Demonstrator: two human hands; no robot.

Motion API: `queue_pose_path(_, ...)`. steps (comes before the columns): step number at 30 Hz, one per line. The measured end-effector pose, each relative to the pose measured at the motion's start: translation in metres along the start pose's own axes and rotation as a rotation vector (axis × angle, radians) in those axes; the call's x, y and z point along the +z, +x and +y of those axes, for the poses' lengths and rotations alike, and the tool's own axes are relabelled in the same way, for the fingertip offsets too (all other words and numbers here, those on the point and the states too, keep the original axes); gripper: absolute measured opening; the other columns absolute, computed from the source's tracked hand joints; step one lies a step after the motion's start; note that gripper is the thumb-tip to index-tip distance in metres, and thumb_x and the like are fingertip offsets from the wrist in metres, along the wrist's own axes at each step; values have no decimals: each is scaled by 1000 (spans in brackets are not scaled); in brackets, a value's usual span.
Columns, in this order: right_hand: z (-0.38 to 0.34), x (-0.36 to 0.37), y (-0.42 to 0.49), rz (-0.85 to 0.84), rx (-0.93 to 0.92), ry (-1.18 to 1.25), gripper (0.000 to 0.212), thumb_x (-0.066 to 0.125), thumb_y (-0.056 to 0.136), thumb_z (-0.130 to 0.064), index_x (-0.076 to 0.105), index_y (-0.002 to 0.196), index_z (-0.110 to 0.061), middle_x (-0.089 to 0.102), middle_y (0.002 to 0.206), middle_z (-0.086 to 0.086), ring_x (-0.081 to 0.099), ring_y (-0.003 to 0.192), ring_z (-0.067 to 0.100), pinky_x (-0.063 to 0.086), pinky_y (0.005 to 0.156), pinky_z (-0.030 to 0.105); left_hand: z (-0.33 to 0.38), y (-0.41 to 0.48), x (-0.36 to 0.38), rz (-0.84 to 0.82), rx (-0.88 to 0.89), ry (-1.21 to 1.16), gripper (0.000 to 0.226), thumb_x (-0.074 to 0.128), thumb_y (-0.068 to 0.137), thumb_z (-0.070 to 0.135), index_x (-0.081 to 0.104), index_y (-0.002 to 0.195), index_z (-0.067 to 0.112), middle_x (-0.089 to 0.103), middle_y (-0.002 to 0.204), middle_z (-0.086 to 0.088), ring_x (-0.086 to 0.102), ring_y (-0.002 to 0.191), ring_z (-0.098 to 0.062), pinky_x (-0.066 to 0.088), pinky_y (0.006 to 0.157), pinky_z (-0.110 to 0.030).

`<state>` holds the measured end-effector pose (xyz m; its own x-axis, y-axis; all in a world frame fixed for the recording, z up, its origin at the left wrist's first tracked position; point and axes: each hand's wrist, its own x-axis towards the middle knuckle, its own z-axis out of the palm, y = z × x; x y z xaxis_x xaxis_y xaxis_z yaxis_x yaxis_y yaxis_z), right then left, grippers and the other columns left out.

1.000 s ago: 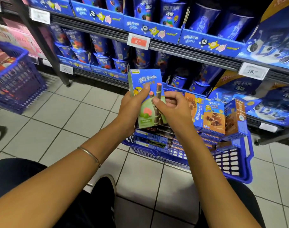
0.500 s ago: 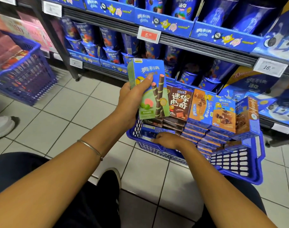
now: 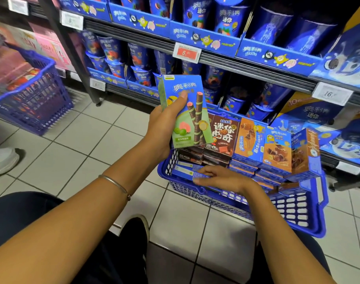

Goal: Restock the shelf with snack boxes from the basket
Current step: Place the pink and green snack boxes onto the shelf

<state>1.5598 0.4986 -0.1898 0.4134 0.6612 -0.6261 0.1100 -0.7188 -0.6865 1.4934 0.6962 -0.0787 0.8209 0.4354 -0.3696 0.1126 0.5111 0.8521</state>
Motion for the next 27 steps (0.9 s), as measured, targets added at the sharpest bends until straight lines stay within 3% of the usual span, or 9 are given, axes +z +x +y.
queue_pose_path(4,1,-6,-24,224,-188,-101,26,79,86,-34,68,109,-30,71,104,-5,68,93,18,56,87,44,3,2,0,17,-26,-19,39,71,99,43,74,126,15,81,114,-13,78,106,-35,64,91,-53)
queue_pose_path(6,-1,-14,-34,382,-222,81,17,74,91,-32,68,107,-28,73,99,2,71,88,23,58,80,45,4,3,0,29,-31,-27,43,71,99,45,73,128,15,80,115,-12,78,106,-35,65,90,-52)
queue_pose_path(10,-17,-35,-47,701,-245,576,19,67,95,-38,66,108,-25,74,100,5,72,86,26,58,60,27,0,2,1,69,-4,1,41,73,97,45,75,125,14,83,106,-9,81,93,-28,66,69,-40)
queue_pose_path(12,-28,-46,-53,762,-336,774,15,65,97,-32,67,107,-21,75,102,7,72,95,30,59,71,35,-4,2,1,95,18,32,39,74,98,44,76,120,11,83,98,-7,82,82,-24,63,59,-33)
queue_pose_path(14,-42,-53,-61,718,-451,971,15,63,97,-28,67,107,-19,76,107,4,72,103,28,59,85,43,-6,2,1,119,10,67,45,74,96,47,74,121,10,83,96,-6,82,80,-22,62,57,-31)
queue_pose_path(17,-62,-54,-66,563,-544,1143,16,62,95,-26,71,106,-19,75,106,2,72,99,24,60,82,42,-11,4,2,97,-28,93,51,73,95,55,72,124,13,83,101,-7,82,90,-28,66,68,-39)
queue_pose_path(20,-75,-43,-58,539,-519,1034,16,61,95,-23,75,101,-21,74,100,0,71,87,17,56,72,29,-15,4,8,68,-24,107,46,68,97,59,77,115,18,83,104,-7,81,96,-31,64,89,-53)
queue_pose_path(23,-83,-28,-47,475,-459,991,19,62,95,-28,72,109,-21,74,95,-4,71,82,13,55,68,28,-17,3,14,78,0,134,49,62,99,63,80,111,19,83,104,-6,81,96,-29,62,95,-56)
queue_pose_path(27,-86,-21,-36,309,-373,1100,41,69,88,-39,68,122,-16,75,111,6,73,101,25,60,76,36,-15,4,20,16,-55,76,65,44,103,70,77,125,18,79,120,-13,75,112,-38,55,105,-61)
